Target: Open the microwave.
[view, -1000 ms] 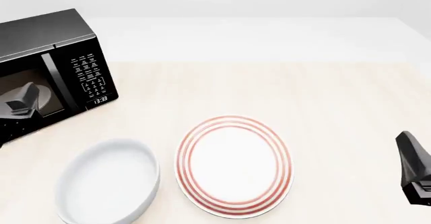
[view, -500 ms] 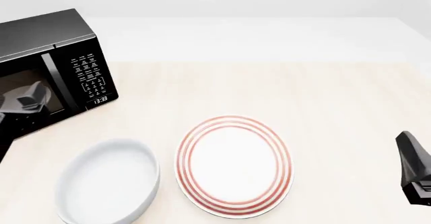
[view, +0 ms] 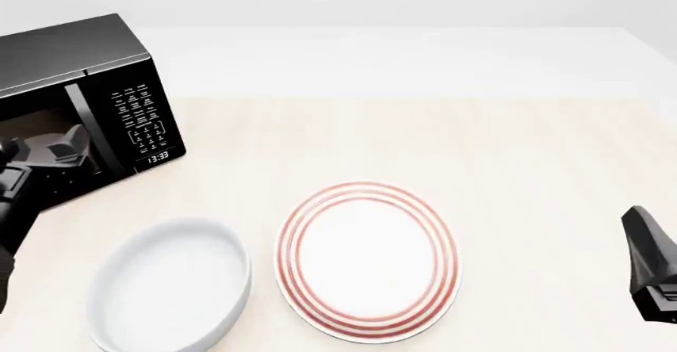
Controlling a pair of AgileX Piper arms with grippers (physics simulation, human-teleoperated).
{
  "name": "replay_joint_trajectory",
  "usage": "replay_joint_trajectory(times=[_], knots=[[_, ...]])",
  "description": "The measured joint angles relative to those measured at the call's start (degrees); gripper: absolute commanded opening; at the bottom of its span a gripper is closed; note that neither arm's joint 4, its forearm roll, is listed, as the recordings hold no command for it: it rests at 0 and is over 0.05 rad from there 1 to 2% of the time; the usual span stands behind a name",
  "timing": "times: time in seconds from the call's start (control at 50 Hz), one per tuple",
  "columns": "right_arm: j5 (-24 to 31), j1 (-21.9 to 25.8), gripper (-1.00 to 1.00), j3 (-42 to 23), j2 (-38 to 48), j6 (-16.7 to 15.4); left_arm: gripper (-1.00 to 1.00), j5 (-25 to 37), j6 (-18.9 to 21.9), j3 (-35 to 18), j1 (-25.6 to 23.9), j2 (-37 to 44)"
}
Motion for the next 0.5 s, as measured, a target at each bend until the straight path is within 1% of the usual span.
replay_joint_trajectory(times=[0.28,0.5], knots=[[0.00,0.00,1.00,0.00,0.00,0.00,1.00,-1.13,0.32,-1.98,-0.04,3.83],[0.00,0.00,1.00,0.00,0.00,0.00,1.00,-1.70,1.78,-3.32,-0.42,5.64]])
